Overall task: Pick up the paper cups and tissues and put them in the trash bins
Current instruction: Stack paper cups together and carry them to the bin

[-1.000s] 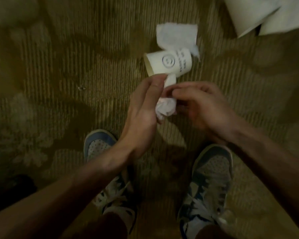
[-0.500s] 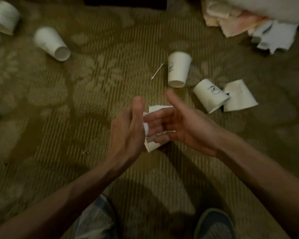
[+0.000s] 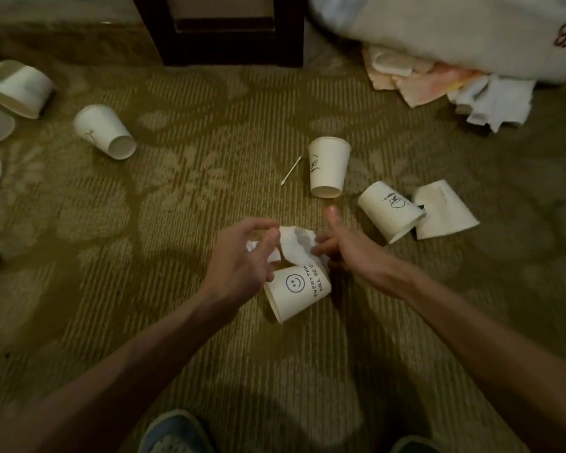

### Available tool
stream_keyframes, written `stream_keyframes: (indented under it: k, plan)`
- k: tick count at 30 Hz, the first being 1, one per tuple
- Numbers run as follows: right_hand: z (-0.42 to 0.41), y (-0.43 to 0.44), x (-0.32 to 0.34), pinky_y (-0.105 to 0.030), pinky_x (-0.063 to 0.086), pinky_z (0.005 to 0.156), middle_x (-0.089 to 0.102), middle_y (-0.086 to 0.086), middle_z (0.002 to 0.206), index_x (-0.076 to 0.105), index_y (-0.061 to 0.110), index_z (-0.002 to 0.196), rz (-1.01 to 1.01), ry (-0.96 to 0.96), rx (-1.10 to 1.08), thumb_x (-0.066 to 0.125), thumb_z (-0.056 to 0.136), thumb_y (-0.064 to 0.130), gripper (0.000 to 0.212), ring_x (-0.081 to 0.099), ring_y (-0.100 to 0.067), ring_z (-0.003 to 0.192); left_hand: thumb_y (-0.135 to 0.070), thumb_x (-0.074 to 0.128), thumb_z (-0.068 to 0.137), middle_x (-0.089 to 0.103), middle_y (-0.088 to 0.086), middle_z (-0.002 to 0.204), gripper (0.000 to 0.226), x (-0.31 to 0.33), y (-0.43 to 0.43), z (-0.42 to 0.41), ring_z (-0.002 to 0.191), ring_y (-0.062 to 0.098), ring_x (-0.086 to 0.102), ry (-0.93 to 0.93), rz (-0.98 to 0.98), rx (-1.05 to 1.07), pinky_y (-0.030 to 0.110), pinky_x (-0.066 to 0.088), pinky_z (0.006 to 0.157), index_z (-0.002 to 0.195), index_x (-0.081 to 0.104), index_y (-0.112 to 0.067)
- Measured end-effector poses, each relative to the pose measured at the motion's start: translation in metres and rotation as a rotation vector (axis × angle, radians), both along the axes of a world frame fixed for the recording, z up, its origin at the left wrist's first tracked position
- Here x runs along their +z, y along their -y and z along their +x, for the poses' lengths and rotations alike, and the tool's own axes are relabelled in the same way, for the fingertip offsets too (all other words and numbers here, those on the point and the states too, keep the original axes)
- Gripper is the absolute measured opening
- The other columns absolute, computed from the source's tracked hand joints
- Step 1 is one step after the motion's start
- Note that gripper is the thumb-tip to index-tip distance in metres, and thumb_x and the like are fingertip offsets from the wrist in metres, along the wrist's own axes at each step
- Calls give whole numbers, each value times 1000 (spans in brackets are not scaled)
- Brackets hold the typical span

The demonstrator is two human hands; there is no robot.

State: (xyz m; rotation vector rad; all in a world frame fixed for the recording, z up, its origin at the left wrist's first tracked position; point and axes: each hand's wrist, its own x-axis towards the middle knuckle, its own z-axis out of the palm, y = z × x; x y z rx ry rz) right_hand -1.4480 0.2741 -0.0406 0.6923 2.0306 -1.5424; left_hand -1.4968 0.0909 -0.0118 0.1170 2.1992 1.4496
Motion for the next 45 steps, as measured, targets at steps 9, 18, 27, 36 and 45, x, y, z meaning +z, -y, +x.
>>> stream_keyframes:
  k: [9,18,27,36,45]
  plan:
    - [-7,-9,8,-39,48,100,70,-12,109,70,4,105,-384,-90,-353,21,83,79,92,63,-23,111,-40,36,103,56,-4,86,29,-3,-16,-15,76,9,53,46,0,70,24,43,64,107,62,-27]
    - [-34,34,32,-34,56,86,73,-8,110,69,14,113,-558,-192,-265,37,104,41,43,69,-21,105,-41,39,103,72,-4,87,29,1,-33,-32,78,13,73,57,257,49,24,57,56,103,61,-21]
    - [-103,23,3,-39,56,78,66,-1,109,57,25,127,451,-336,32,51,99,30,28,65,-17,89,-14,47,102,66,3,92,22,-24,-6,-71,58,7,64,14,142,115,17,47,46,116,62,-22]
    - [-146,28,-53,-28,35,63,49,-6,91,60,8,103,834,-366,107,53,97,16,12,55,-22,77,-51,49,96,70,-5,75,40,-36,1,-88,70,4,58,104,69,148,29,40,78,76,68,-22]
    - [-137,25,-44,-17,25,49,35,9,73,43,17,99,667,-326,-34,60,92,11,19,34,0,61,-21,47,102,64,6,83,17,-38,1,-86,49,3,56,183,83,142,17,40,41,108,63,-20]
